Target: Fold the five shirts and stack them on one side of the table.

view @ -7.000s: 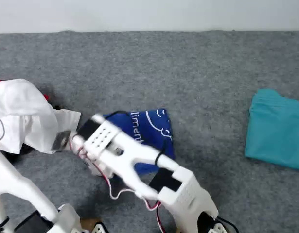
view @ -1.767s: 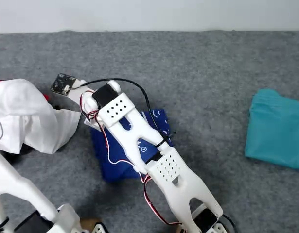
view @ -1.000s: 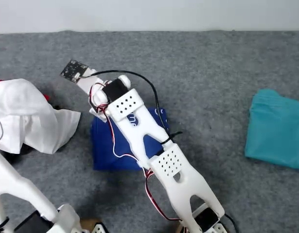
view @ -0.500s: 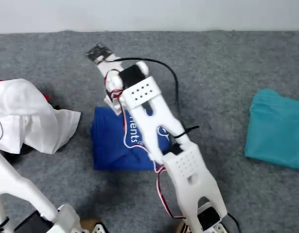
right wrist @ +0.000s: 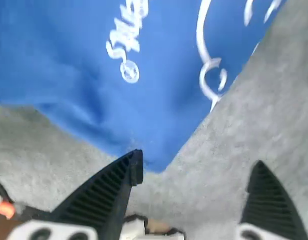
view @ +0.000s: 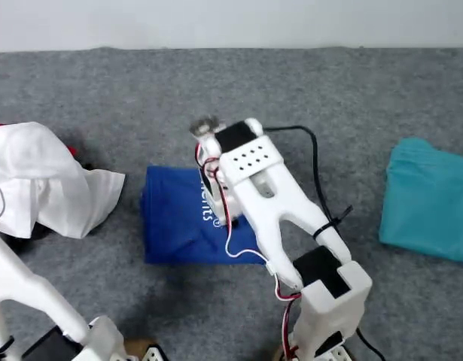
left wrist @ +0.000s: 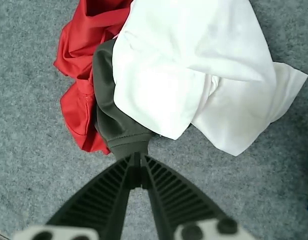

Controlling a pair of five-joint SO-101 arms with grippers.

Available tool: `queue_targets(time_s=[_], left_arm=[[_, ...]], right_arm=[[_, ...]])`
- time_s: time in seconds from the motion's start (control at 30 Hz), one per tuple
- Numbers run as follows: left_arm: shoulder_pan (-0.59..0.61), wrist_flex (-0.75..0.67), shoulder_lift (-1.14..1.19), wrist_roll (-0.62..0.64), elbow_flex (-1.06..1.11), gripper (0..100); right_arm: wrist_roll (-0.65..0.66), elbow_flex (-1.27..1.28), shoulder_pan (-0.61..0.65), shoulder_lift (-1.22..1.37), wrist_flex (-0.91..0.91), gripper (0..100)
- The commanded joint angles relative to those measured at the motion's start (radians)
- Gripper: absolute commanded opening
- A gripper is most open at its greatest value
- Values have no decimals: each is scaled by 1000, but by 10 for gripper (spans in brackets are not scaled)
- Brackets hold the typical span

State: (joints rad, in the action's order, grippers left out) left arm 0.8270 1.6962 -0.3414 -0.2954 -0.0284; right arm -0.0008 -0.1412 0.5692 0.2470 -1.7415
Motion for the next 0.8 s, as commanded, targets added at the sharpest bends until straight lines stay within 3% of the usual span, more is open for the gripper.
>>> queue_targets(time_s=[0.0, 0.53, 0.77], left_arm=[[-2, -6, -35, -3, -4, 17], [3, -17, -34, -8, 54, 17], [3, -43, -34, -9, 54, 17]], right_arm=[[-14, 34, -22, -38, 30, 364], [-15, 32, 59, 323, 228, 351], [69, 32, 50, 372, 229, 87]])
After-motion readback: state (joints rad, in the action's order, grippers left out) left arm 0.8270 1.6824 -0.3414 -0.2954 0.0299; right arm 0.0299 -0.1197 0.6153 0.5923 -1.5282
